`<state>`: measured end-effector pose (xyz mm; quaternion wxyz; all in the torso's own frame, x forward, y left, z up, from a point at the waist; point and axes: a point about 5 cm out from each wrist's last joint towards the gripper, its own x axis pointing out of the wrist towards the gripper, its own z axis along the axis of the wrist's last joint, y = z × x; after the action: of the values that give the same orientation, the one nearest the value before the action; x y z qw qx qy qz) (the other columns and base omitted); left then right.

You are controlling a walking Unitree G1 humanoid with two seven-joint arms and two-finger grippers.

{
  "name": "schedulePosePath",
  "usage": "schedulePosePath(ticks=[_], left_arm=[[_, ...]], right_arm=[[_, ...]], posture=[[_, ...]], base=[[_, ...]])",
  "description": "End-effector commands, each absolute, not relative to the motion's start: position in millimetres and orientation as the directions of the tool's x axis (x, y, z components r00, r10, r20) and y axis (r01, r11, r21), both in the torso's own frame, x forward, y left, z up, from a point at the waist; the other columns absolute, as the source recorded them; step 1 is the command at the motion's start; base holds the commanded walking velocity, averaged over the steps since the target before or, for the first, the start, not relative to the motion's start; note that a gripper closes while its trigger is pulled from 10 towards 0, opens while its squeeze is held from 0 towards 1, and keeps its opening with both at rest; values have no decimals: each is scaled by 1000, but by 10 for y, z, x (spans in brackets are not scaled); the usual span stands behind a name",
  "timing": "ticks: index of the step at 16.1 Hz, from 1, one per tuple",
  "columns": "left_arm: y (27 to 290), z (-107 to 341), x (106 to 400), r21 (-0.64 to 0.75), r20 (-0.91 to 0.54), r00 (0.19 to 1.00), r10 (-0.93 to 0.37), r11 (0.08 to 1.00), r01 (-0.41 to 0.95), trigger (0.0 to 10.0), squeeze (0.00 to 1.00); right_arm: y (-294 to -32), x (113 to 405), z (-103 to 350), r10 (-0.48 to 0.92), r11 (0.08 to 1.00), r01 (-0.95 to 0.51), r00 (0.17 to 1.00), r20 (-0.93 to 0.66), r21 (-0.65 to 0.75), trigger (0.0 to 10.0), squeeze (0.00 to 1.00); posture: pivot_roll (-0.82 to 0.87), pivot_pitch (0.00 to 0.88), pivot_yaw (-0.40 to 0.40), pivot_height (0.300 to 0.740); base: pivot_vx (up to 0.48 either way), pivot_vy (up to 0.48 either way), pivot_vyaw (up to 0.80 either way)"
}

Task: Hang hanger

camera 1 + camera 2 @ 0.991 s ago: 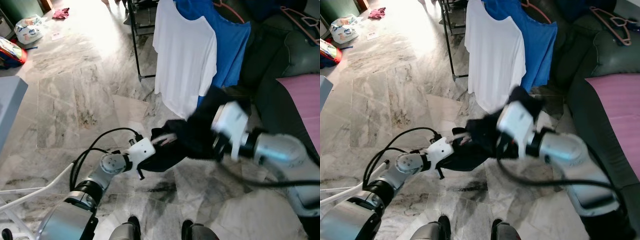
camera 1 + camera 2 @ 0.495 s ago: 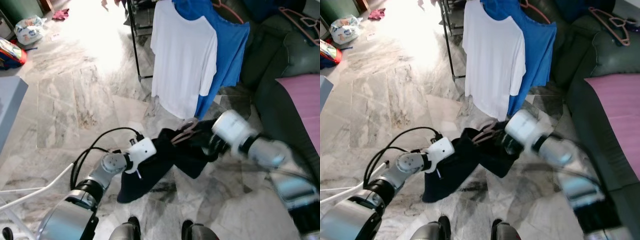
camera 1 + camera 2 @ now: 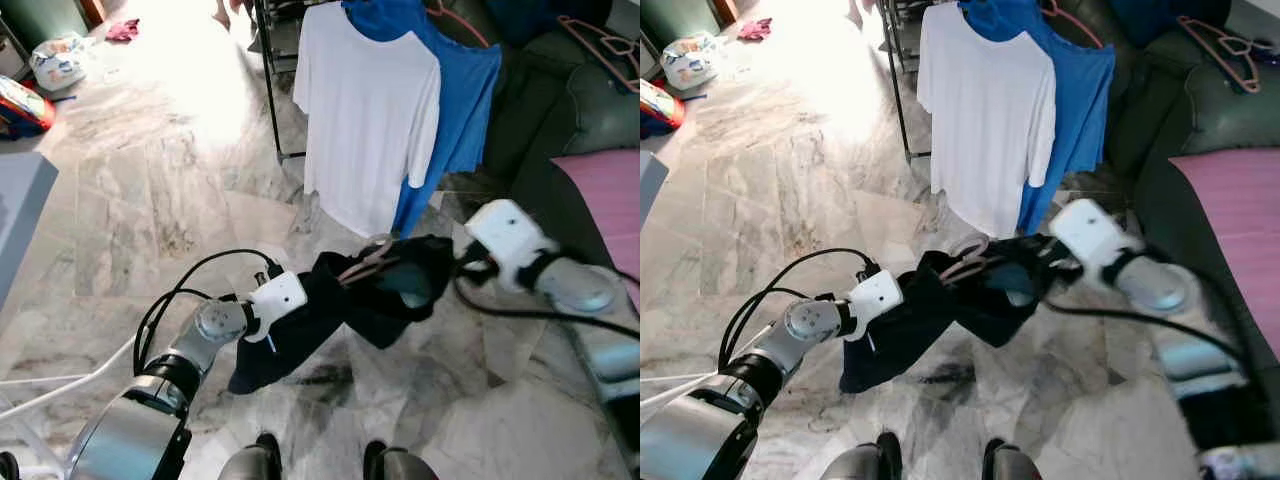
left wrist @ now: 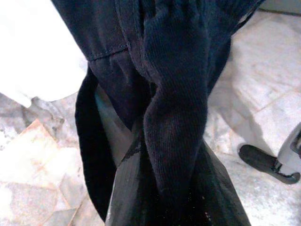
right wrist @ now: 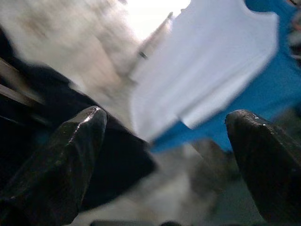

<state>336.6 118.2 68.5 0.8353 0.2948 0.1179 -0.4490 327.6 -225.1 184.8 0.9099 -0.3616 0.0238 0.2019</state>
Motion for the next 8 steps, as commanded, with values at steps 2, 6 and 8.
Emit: schedulePosePath(ticks=[2,6,8], left_arm=[[1203,699,3349,397,-455,552,-699,395,828,0,0],[1227,721,3349,396,-449,542,-711,385,833,0,0],[1229,825,3370,391,-417,502,-757,350,851,0,0]], right_arm=[[-2327,3263,1898,351,623,-358,923,-160,-695,10000,1000],[-2346,3086,1889,496,584,-522,836,-237,-621,10000,1000],[-2458,2934,1848,565,551,-635,762,-318,-542,10000,922]], posture=[[-97,216,48,740],[-92,224,56,740],[-91,228,57,740]], base=[[0,0,0],[0,0,0],[0,0,0]])
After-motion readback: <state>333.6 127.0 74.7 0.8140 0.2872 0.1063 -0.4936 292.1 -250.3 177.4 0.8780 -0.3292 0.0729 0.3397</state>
